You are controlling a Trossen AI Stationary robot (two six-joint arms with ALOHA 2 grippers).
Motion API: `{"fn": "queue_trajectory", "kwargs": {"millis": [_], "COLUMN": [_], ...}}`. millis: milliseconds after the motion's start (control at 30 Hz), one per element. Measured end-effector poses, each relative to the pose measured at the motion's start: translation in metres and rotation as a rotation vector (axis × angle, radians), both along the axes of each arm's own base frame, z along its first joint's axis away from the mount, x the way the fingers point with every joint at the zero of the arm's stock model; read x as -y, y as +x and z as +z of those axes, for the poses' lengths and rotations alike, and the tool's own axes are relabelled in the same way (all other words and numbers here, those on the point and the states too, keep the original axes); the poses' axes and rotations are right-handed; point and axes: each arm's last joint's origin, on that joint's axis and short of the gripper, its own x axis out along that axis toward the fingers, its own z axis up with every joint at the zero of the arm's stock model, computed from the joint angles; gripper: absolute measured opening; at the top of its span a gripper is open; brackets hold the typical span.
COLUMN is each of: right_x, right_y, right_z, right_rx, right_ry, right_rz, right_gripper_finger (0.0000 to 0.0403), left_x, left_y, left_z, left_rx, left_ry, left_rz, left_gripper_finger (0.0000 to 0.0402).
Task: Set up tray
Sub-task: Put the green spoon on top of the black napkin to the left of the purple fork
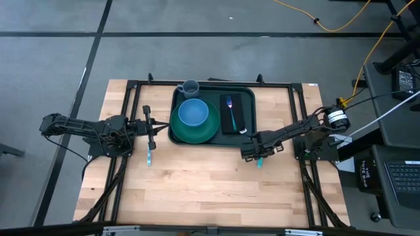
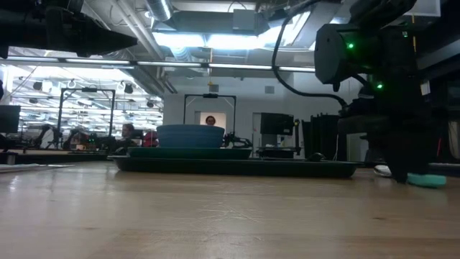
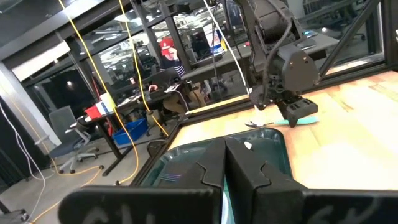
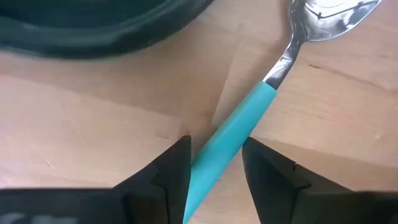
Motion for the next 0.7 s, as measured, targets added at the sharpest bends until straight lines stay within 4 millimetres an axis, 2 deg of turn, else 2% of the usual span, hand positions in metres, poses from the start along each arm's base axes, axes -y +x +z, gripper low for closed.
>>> {"fn": "queue_trajectory", "kwargs": {"millis": [267, 600, 700], "right_x": [-0.0081, -0.0082, -0.0082], "right_y": [-0.0038, -0.0036, -0.0013], "right_z": [0.0017, 0.0033, 0.003], "right_rx": [-0.001, 0.027, 0.055], "right_ry": [-0.023, -0.053, -0.065], "right_rz": [0.053, -0.124, -0.126], "right_gripper_finger": [0.0149, 0.0149, 0.0149], "left_x": [0.0, 0.0, 0.0], "left_y": [0.0, 0.0, 0.0], "left_z": [0.0, -0.0001, 0.0], "left_rx": [-0.001, -0.001, -0.001], "left_ry": [0.002, 0.002, 0.002], "left_rz": [0.0, 0.0, 0.0], "left_gripper_finger": [0.0003, 0.0003, 0.0003]}}
